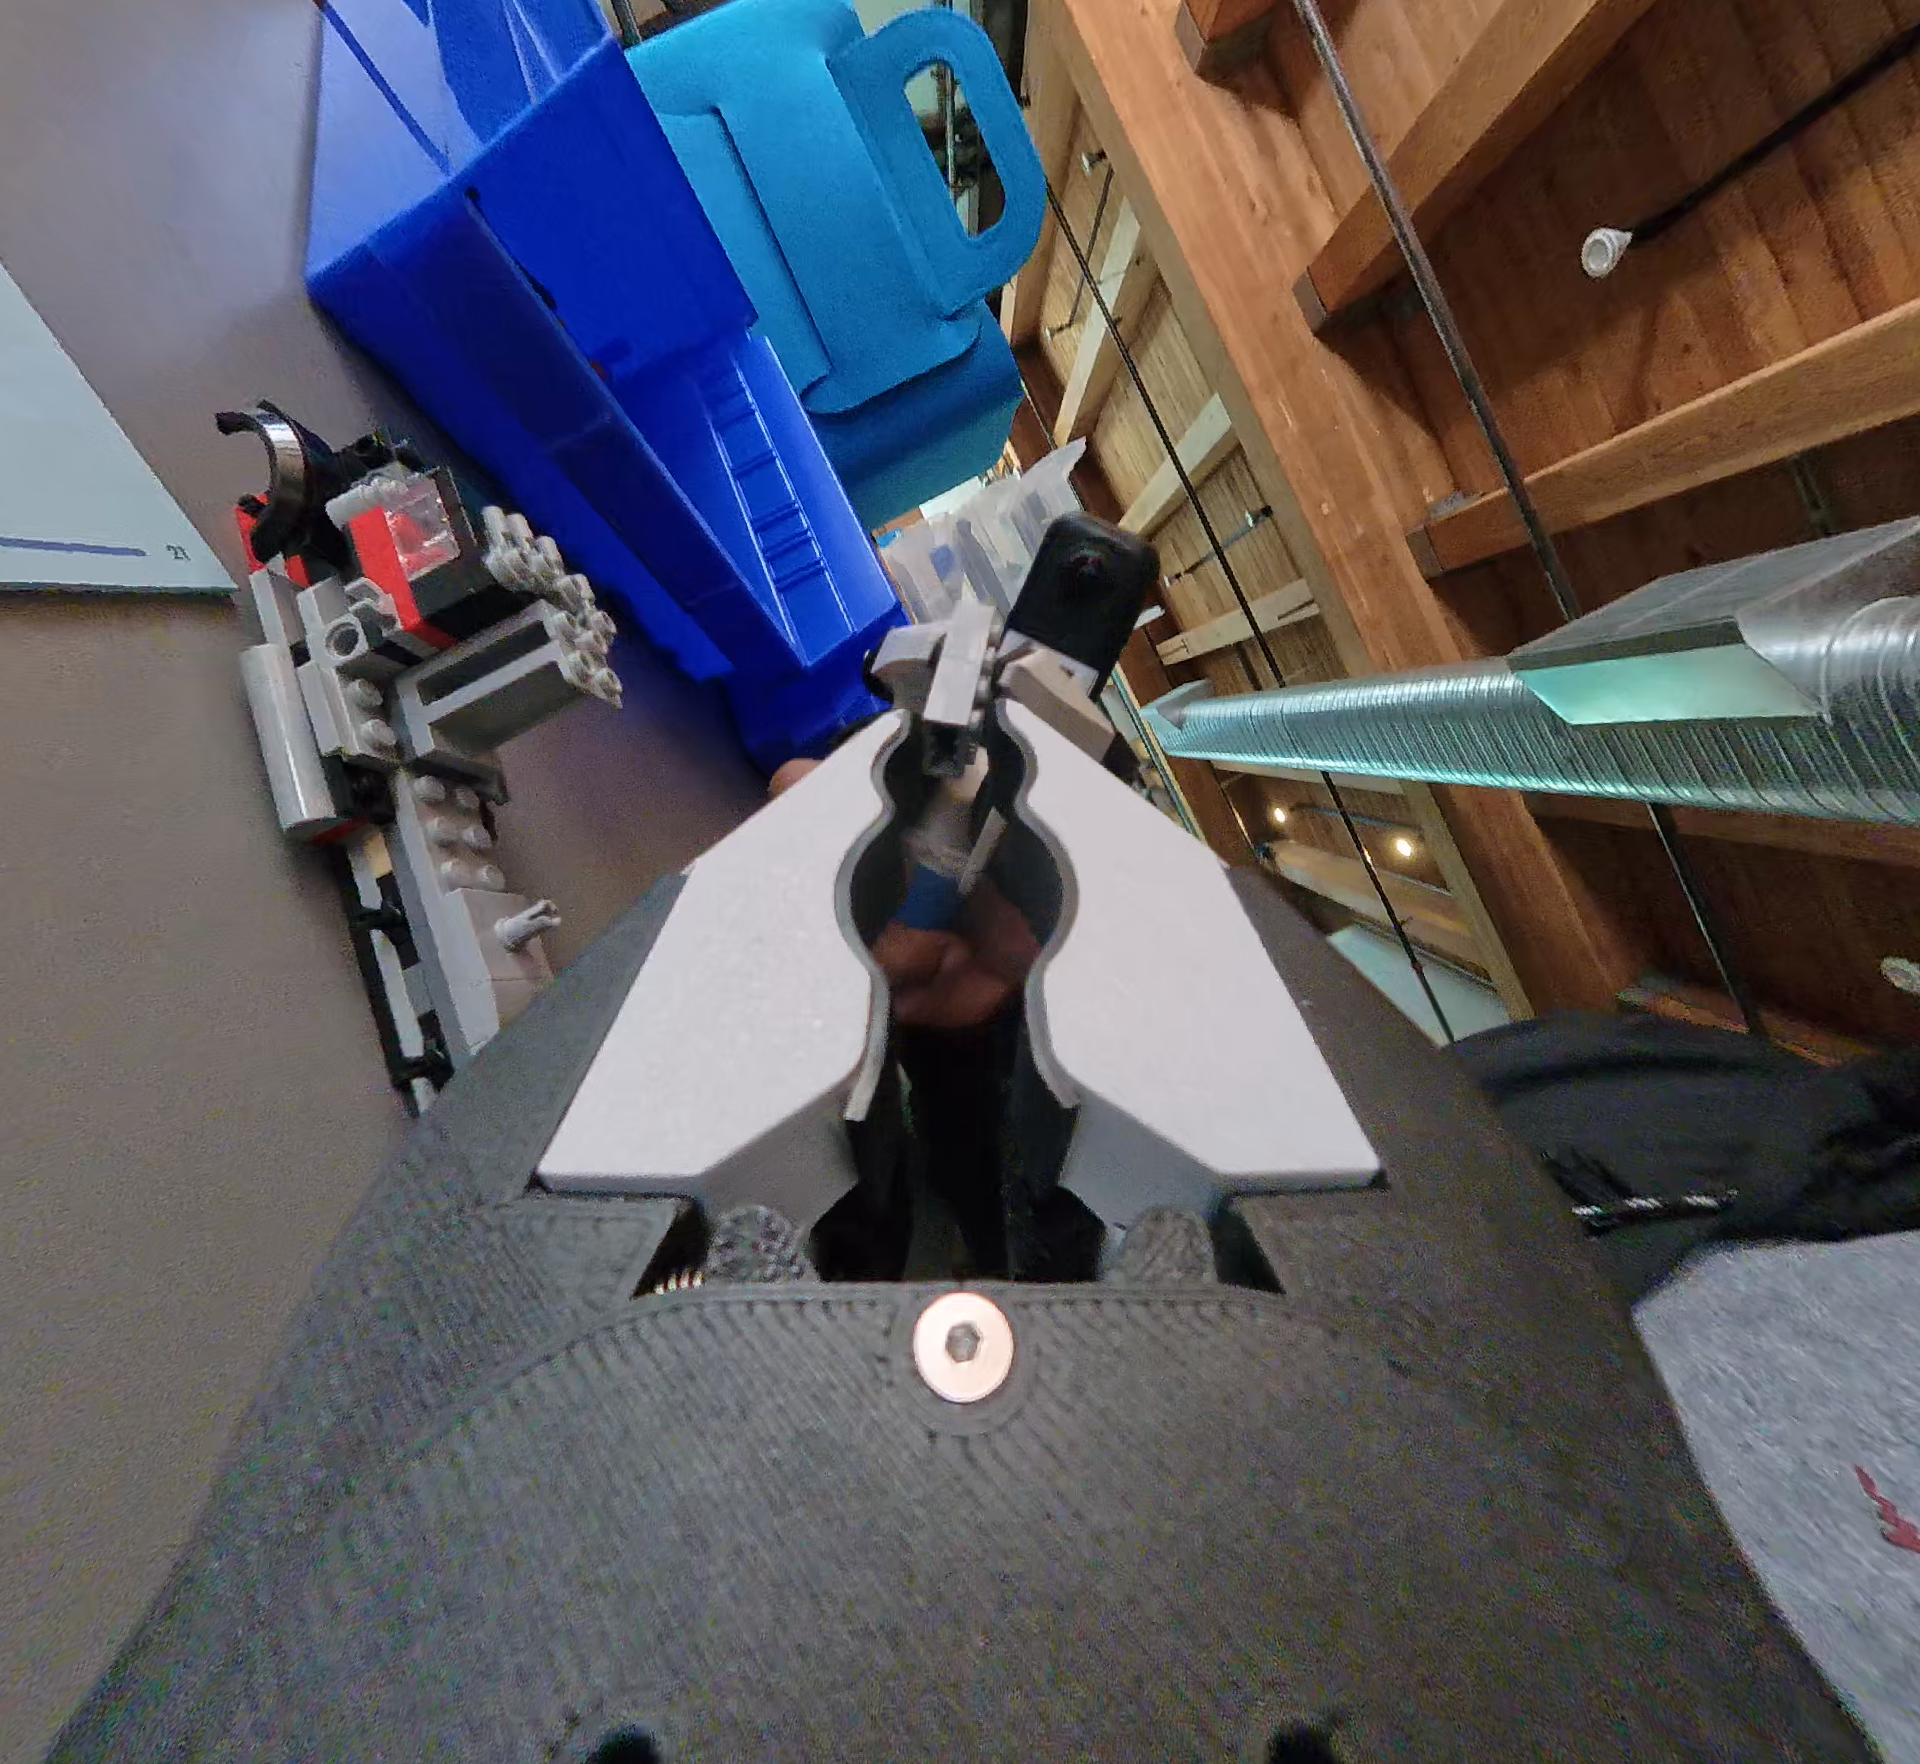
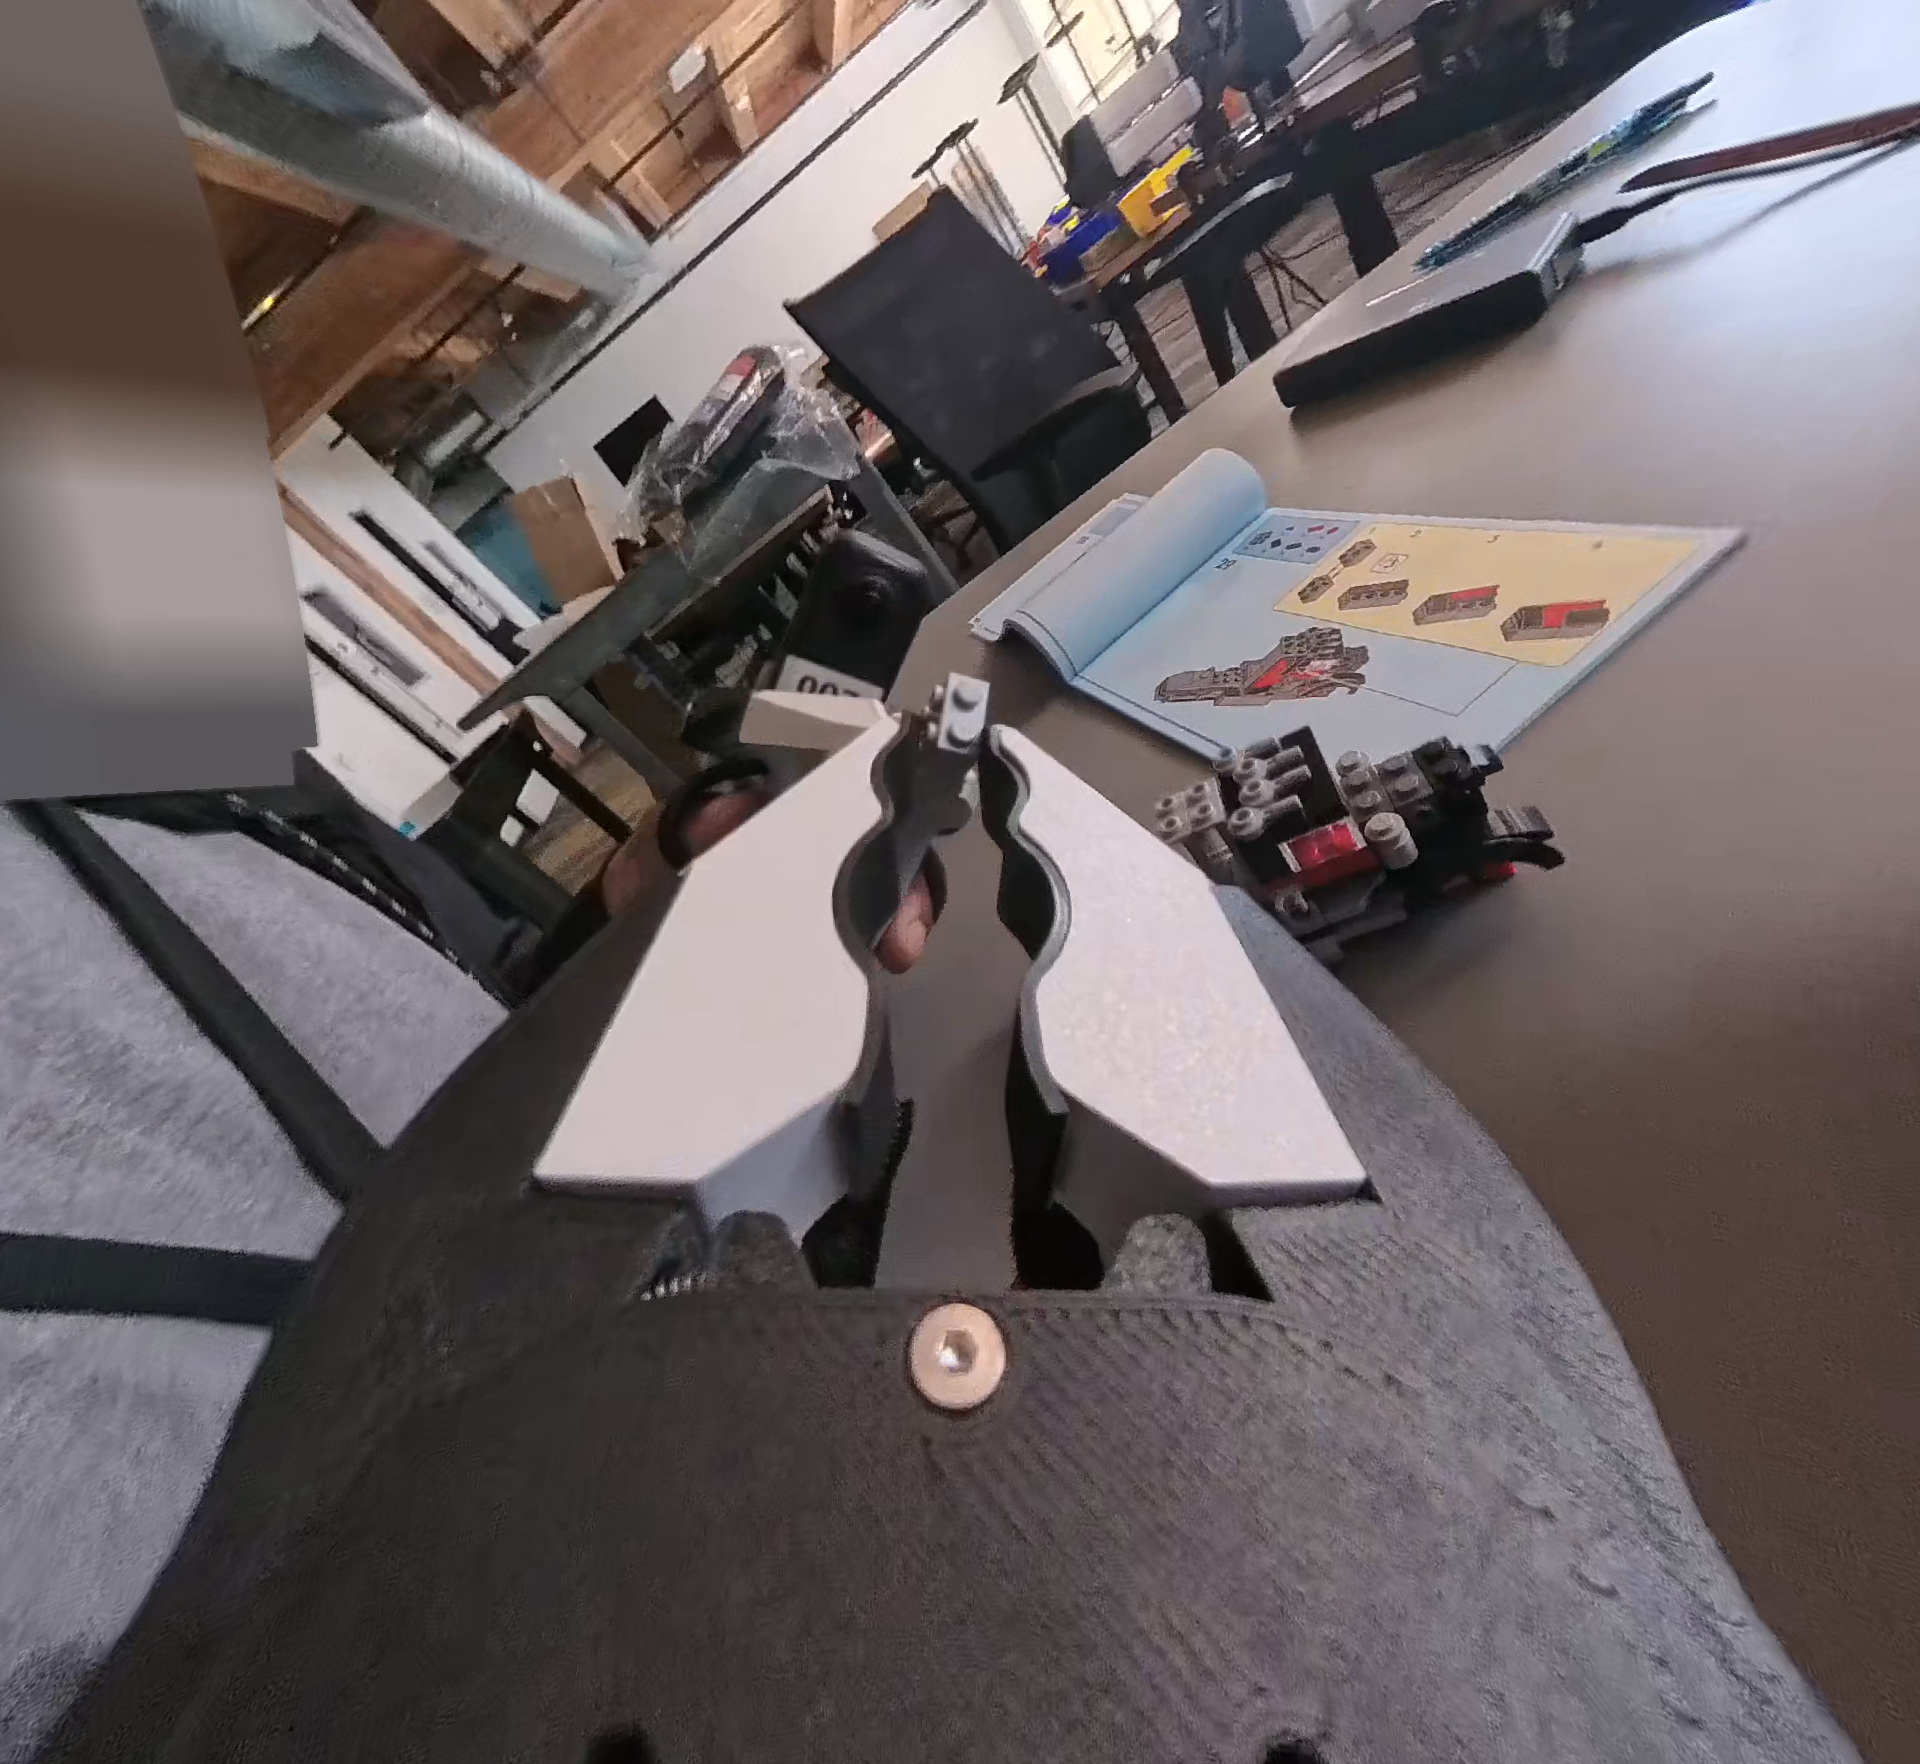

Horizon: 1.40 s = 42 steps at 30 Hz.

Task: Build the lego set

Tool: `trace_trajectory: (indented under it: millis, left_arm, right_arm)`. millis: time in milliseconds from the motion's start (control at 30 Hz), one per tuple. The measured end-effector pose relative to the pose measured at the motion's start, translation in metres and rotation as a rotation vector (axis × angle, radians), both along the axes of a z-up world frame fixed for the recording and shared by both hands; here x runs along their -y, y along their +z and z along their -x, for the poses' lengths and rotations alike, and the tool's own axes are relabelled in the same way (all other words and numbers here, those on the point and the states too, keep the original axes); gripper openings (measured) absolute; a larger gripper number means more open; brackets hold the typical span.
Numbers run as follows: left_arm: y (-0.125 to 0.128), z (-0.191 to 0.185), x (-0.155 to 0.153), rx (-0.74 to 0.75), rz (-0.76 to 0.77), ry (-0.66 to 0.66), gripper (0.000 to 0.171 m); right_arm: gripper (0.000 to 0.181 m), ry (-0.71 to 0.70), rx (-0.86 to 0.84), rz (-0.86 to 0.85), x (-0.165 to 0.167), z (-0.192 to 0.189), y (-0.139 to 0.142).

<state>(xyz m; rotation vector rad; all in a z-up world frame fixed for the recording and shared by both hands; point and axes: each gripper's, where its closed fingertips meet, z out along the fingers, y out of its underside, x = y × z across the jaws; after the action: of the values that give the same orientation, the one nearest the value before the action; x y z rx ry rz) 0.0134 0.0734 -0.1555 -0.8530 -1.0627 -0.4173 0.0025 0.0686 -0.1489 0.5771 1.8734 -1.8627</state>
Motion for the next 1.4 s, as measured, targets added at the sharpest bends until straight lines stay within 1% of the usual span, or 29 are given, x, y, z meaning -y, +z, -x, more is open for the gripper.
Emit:
trace_trajectory:
  millis: [33,167,300,467,667,767,833,933,1100,1233,1400]
  left_arm:
    - [0.0,-0.001,0.0,-0.005,0.011,-0.012,0.016]
    - [0.0,-0.005,-0.002,-0.038,0.064,-0.056,0.016]
    - [0.002,-0.007,-0.003,-0.057,0.08,-0.066,0.013]
    - [0.002,-0.008,-0.003,-0.076,0.099,-0.061,0.012]
    - [-0.001,-0.011,-0.006,-0.099,0.163,-0.066,0.011]
    - [-0.005,-0.01,-0.009,-0.107,0.22,-0.049,0.011]
    - [-0.009,-0.007,-0.007,-0.117,0.29,-0.018,0.011]
    - [-0.013,-0.004,-0.005,-0.138,0.371,0.019,0.011]
    - [-0.018,0.0,0.001,-0.17,0.497,0.082,0.011]
    - [-0.021,0.002,0.002,-0.169,0.531,0.101,0.011]
    - [-0.024,0.002,-0.001,-0.194,0.611,0.124,0.011]
  right_arm:
    - [0.01,0.017,-0.021,-0.004,-0.001,0.0,0.002]
    - [0.01,0.089,-0.08,-0.042,-0.003,0.0,0.008]
    - [0.01,0.154,-0.117,-0.074,0.0,-0.005,0.008]
    - [0.011,0.168,-0.097,-0.062,0.003,-0.005,0.007]
    - [0.015,0.088,-0.012,-0.04,-0.005,-0.004,0.002]
    - [0.029,-0.021,0.066,-0.049,-0.012,0.004,-0.007]
    - [0.036,-0.1,0.145,-0.076,-0.016,0.011,-0.015]
    - [0.038,-0.173,0.24,-0.103,-0.018,0.015,-0.023]
    - [0.038,-0.223,0.308,-0.133,-0.012,0.014,-0.027]
    - [0.044,-0.242,0.319,-0.159,-0.007,0.011,-0.026]
    - [0.042,-0.274,0.319,-0.186,0.002,0.007,-0.031]
